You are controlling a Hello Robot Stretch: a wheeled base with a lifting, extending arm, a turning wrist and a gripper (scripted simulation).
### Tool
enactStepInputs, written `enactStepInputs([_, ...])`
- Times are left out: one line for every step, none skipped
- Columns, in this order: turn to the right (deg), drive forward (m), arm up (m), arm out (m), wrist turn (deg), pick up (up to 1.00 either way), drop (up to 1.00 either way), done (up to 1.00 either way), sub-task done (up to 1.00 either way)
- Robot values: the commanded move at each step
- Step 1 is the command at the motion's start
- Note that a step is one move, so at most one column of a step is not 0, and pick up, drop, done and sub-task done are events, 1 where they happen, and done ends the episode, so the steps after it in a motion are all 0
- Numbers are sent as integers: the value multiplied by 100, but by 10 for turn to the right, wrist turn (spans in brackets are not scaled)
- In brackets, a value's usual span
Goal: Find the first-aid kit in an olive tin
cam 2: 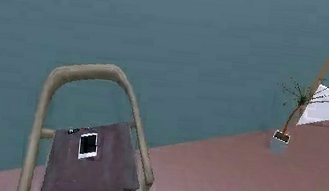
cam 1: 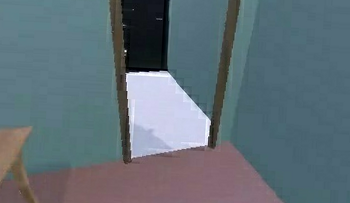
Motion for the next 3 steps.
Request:
enactStepInputs([0,65,0,0,0,0,0,0,0])
enactStepInputs([30,0,0,0,0,0,0,0,0])
enactStepInputs([0,80,0,0,0,0,0,0,0])
